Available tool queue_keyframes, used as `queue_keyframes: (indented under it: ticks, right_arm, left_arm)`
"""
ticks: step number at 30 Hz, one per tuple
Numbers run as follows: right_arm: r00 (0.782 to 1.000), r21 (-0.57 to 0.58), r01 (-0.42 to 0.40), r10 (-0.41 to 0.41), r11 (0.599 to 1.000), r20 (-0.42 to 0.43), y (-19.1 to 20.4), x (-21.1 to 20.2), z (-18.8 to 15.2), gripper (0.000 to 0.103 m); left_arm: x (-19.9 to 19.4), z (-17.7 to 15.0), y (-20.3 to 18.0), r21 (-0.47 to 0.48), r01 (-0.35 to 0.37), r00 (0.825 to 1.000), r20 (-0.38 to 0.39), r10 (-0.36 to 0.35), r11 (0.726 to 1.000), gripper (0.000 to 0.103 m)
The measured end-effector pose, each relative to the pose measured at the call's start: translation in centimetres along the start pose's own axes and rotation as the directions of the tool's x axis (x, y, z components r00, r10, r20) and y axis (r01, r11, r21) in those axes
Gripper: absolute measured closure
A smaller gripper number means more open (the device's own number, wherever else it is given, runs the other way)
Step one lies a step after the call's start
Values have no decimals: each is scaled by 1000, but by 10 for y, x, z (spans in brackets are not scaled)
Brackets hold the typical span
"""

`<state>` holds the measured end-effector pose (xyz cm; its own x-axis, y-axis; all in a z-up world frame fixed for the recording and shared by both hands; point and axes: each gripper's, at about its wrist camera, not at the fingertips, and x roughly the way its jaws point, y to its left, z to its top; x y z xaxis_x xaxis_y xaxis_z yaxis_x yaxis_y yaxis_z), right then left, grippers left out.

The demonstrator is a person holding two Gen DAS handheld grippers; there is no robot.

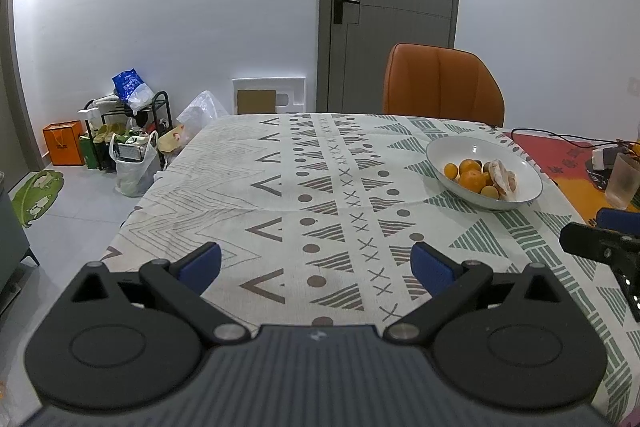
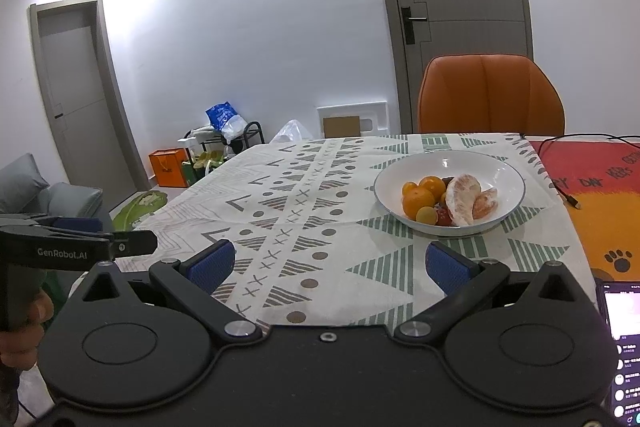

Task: Organize fruits

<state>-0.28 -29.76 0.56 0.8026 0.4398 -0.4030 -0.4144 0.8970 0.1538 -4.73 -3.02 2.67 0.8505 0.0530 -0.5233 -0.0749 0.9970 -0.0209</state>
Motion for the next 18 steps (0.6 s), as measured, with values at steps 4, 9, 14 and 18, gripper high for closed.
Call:
queue_keyframes:
  ticks: [4, 9, 14, 18]
  right_arm:
    - [1000, -8, -2, 2, 1000, 1, 0, 0, 0, 0]
    - [1000, 3, -5, 5, 1000, 8, -2, 0, 0, 0]
    - [1000, -1, -3, 3, 1000, 7, -2, 1, -1, 0]
    - [1000, -5, -7, 7, 1000, 1, -1, 2, -2, 0]
  left_arm:
    - [-1, 1, 1, -3, 2, 1000, 7, -2, 1000, 3]
    - [-1, 1, 2, -1, 3, 1000, 7, -3, 1000, 3]
    - [-2, 1, 2, 5, 13, 1000, 13, -13, 1000, 3]
    - [-1, 0, 1, 7, 16, 1000, 10, -16, 1000, 3]
